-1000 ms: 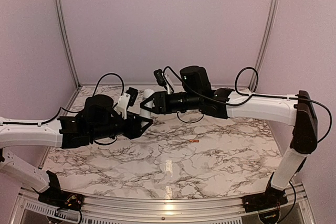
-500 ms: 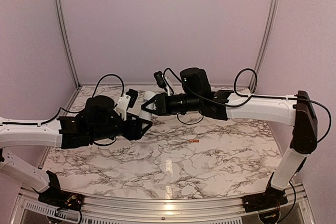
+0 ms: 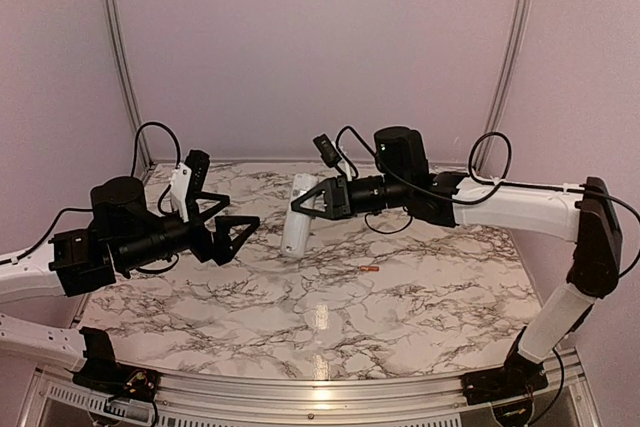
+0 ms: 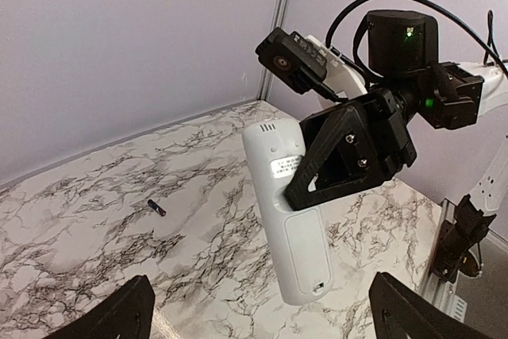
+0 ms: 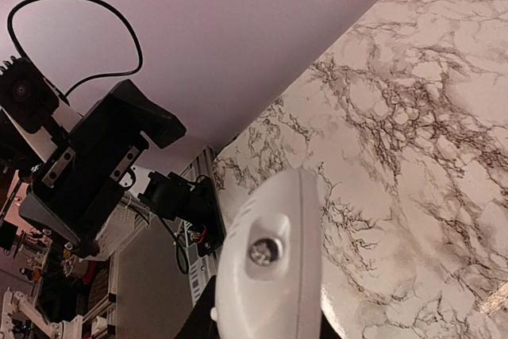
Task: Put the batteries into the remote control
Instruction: Remove the battery cover from the remote control.
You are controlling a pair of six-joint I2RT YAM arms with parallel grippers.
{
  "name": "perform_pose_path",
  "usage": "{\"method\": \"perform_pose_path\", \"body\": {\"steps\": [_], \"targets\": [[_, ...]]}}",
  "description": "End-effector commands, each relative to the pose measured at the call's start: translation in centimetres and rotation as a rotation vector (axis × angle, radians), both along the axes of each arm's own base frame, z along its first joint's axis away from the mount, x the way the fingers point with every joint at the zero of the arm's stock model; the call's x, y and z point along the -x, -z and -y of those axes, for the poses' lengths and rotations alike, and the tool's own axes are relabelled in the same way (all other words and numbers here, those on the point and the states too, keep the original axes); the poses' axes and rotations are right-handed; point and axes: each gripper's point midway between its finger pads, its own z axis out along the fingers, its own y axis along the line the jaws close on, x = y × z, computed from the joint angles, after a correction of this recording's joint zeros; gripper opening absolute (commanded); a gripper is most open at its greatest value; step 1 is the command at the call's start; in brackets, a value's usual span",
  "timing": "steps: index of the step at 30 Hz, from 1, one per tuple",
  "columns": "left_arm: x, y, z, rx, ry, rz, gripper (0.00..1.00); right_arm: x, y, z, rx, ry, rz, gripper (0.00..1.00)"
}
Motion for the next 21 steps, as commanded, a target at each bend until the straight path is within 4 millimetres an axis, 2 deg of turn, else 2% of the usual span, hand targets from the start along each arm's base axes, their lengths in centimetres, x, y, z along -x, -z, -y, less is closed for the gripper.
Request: {"method": "perform_pose_path", "body": {"steps": [1, 8, 15, 21], "targets": [[1.0, 3.1, -0.5, -0.148, 0.026, 0.047, 0.99, 2.1, -1.4, 0.5, -0.045, -0.109, 0.014, 0.03], [2.9, 4.0, 0.9, -0.305, 0.082, 0.207, 0.97, 3.1, 0.7, 0.9, -0.015, -0.173, -0.057, 0.04], [3.6, 7.2, 3.2, -0.525, 0.153, 0.272, 0.95, 3.2, 3.1, 1.5, 0.021, -0.196, -0.078, 0.04], [3.6, 7.6, 3.8, -0.544, 0.172, 0.31, 0.95, 2.9, 4.8, 2.0, 0.022, -0.206, -0.121, 0.04]]}}
